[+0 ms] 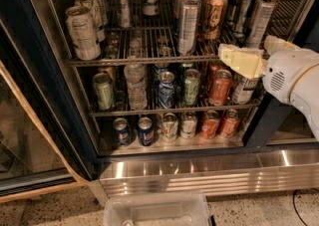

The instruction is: Pick redbull can from top shelf of fridge

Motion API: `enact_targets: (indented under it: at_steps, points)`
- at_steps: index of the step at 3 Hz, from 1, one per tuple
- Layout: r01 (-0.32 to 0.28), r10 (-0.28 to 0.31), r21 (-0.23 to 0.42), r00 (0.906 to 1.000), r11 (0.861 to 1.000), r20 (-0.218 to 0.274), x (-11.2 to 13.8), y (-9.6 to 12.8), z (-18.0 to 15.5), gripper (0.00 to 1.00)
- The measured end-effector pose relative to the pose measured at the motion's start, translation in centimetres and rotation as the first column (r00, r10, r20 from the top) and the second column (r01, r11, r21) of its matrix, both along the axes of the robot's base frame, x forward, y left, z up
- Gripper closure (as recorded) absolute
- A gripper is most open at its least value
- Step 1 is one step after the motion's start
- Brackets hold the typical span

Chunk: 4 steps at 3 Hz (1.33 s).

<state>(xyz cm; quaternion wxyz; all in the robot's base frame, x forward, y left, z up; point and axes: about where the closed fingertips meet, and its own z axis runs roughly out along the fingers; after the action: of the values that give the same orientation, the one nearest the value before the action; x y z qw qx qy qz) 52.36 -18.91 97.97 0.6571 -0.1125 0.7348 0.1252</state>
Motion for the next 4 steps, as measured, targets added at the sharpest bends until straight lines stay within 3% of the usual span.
enact_targets:
  at_steps: [2,3,4]
  points:
    - [0.075,-0.075,0.010,0.9956,0.997,0.056,2.0,-1.3,1.8,0.24]
    - [0.127,-0.127,0.013,0.9867,0.992,0.100,3.3,-2.6,2.6,0.23]
    - [0.169,-0.165,-0.016,0.9780,0.986,0.127,6.8,-2.9,0.3,0.22]
